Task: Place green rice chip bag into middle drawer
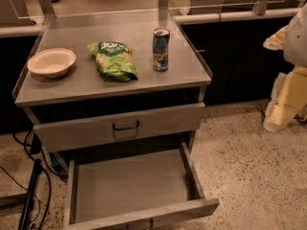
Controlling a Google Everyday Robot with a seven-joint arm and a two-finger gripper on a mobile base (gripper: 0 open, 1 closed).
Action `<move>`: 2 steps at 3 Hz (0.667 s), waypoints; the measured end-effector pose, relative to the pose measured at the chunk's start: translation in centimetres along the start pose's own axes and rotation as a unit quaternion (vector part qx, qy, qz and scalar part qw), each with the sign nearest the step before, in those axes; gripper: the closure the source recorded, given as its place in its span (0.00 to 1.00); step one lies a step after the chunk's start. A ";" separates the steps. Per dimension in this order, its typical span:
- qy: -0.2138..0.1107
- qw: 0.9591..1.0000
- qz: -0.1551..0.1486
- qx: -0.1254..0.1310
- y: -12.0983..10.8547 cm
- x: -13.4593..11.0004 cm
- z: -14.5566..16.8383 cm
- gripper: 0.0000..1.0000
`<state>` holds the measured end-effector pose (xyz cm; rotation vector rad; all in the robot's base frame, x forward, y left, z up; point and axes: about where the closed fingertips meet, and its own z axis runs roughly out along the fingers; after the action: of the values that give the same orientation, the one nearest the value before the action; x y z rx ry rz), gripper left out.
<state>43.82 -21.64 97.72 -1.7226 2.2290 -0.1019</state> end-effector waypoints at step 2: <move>0.029 1.000 0.005 0.008 -1.5 -3.1 1.8 0.00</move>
Offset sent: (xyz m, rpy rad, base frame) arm 0.0432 0.0515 -0.0195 -0.1066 0.0183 -0.0627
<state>46.43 -18.80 97.01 -1.7217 2.2712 -0.1682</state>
